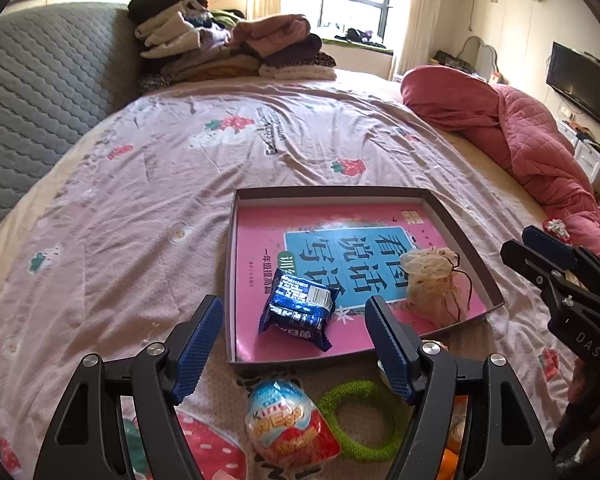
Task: Organize objects
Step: 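Withdraw both open tools back from the tray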
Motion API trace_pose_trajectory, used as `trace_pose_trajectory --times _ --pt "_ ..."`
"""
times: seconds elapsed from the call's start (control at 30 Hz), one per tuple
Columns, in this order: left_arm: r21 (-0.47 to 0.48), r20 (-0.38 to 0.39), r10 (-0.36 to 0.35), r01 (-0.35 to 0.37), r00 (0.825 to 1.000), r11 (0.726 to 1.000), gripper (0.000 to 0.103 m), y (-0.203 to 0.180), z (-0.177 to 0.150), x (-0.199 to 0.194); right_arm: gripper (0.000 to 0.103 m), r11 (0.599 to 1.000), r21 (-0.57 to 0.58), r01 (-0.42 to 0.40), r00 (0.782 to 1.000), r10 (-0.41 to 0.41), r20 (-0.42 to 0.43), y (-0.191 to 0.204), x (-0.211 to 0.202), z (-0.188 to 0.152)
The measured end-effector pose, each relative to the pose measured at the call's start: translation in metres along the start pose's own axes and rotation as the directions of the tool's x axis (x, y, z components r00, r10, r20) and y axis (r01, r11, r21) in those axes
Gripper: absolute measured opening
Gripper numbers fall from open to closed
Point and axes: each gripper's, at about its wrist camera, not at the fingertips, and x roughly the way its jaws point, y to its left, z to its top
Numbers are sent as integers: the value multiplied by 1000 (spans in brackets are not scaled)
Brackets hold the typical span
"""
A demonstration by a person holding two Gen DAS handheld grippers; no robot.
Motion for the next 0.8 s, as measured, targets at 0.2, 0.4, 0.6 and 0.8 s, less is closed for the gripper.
trace_pose_trajectory --times 0.2,0.4,0.6,0.8 --pt "3 10 1 -1 1000 1000 75 -5 -7 -15 46 1000 -6 -13 1000 13 26 6 -18 -2" --pt "-7 15 24 -24 1000 1000 75 -3 -15 -25 47 1000 -10 -28 999 29 39 11 -30 -5" --pt "-11 24 60 -59 998 998 75 -1 -22 -30 47 1000 -19 -23 999 24 47 13 -39 -14" --pt "-12 25 60 -60 998 998 75 -3 -31 -35 47 999 -9 -34 999 34 31 12 -45 -25"
